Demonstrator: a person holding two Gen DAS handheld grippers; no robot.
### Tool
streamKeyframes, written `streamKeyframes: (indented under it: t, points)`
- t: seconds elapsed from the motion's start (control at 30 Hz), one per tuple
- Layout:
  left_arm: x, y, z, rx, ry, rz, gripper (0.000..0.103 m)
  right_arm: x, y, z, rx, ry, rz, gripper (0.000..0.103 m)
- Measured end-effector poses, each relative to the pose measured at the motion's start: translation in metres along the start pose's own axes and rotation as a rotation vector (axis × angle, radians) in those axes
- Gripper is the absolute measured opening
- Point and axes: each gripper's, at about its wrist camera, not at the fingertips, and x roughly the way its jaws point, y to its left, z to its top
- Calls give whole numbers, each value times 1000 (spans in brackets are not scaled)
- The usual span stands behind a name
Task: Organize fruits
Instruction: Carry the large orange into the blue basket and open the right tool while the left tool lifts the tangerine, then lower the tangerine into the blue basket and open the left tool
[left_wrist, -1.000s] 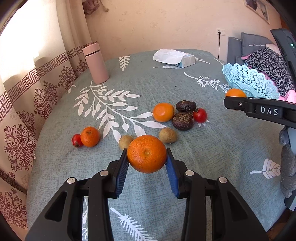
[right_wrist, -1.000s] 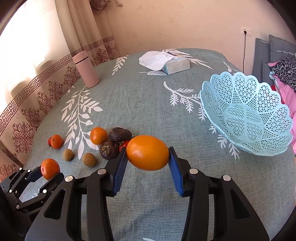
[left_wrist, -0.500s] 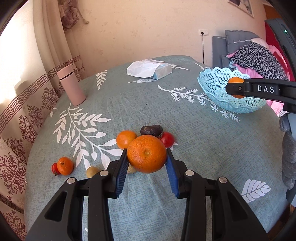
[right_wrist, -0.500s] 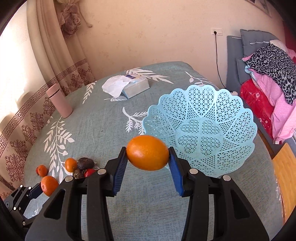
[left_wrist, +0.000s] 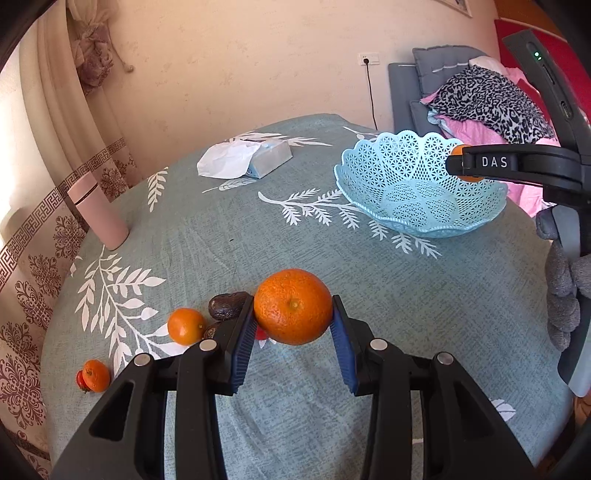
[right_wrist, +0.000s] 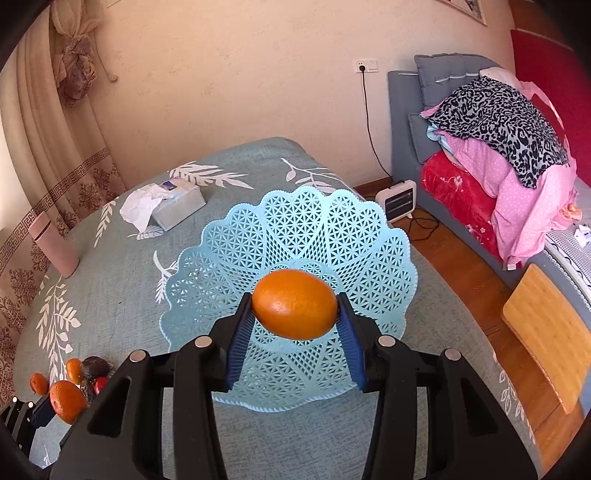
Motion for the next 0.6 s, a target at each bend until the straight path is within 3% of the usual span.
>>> streamKeyframes:
  t: [0.4,0.53,0.57,0.6]
  points:
    - [8,-15,15,25,-12,-20,40,4,-6,-2,2,-26,-45,49]
    - [9,-17,21,31,-21,-23,40,5,-1,-3,-39,-51,-98,49]
    - [9,-17,23,30,-24,-23,40,5,1,-4,-55,-63,-124,50]
    - [10,-17,26,27,-28,-23,40,3,2,-4,-71,-78,-151,58]
